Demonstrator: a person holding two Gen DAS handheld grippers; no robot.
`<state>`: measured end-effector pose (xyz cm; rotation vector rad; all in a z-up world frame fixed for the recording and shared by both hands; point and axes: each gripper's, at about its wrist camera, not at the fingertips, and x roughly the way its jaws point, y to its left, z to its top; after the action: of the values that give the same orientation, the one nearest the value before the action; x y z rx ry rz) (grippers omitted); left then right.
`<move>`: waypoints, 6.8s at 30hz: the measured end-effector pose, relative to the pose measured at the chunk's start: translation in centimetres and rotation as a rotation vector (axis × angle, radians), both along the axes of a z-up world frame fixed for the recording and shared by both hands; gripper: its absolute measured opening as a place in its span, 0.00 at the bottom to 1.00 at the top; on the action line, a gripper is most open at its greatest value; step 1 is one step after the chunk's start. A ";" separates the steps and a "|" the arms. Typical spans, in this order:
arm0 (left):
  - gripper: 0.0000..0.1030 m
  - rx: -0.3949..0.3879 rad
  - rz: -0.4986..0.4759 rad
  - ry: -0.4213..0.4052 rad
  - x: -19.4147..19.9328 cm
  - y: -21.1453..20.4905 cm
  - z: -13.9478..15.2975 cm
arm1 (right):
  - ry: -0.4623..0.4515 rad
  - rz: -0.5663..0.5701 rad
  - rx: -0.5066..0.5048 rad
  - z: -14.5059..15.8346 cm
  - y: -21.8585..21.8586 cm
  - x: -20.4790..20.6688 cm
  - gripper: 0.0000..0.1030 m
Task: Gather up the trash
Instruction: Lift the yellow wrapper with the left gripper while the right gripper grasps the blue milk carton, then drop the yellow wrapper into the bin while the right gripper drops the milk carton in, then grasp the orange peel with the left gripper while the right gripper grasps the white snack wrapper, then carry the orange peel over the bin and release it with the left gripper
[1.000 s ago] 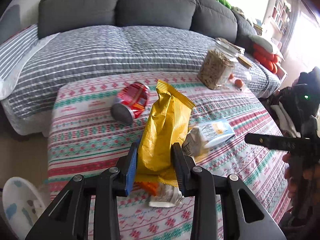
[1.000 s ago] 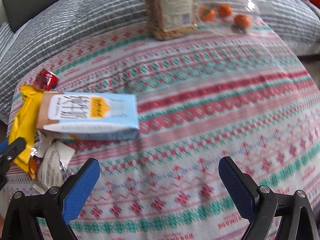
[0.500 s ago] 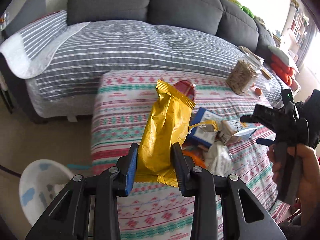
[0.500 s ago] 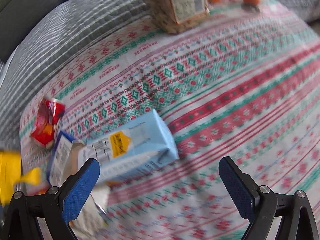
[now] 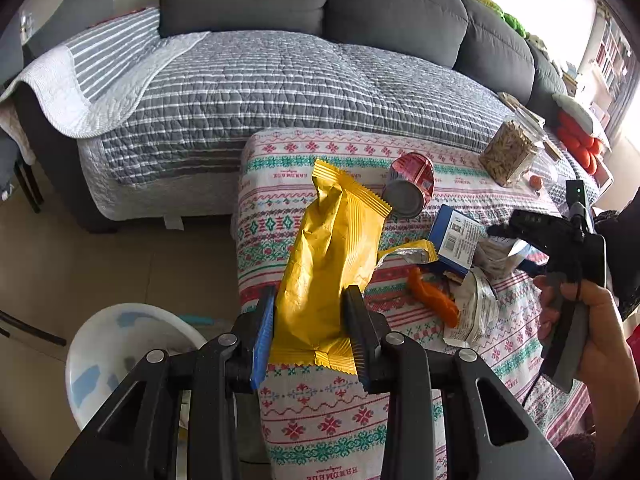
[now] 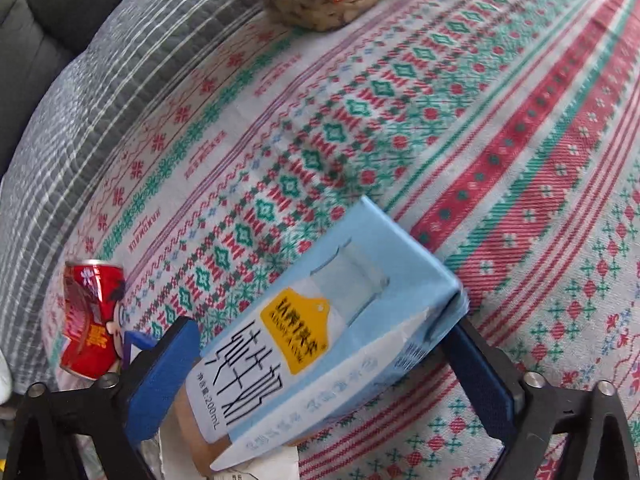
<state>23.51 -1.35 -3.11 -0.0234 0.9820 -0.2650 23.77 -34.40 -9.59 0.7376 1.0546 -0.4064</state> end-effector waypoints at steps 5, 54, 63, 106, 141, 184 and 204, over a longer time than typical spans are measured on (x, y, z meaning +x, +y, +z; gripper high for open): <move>0.35 -0.019 0.005 0.007 -0.3 0.2 0.1 | -0.052 0.040 0.058 0.0 0.8 -0.5 0.47; 0.64 0.111 0.259 0.102 -6.5 18.3 -1.9 | -0.194 0.726 -0.016 6.4 21.9 -7.3 0.40; 0.87 0.176 0.347 0.115 -7.7 21.1 -2.4 | -0.197 0.825 -0.013 5.1 27.1 -6.7 0.40; 0.88 0.153 0.267 0.100 -8.2 17.9 -0.8 | -0.244 0.855 -0.288 6.5 25.4 -6.9 0.90; 0.90 0.151 0.144 0.123 -4.5 7.0 -1.6 | 0.095 0.458 -0.222 -0.1 10.8 -3.9 0.66; 0.15 -0.004 -0.027 0.145 1.4 -13.0 -7.6 | 0.034 0.390 -0.217 4.7 -5.5 -16.3 0.32; 0.13 0.031 -0.048 0.115 -3.7 -5.4 -3.7 | -0.020 0.445 -0.214 6.3 -1.5 -16.2 0.32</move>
<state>19.84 -6.73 -6.79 0.0141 1.1023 -0.2952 7.56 -35.90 -3.29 0.3020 1.1016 -0.1239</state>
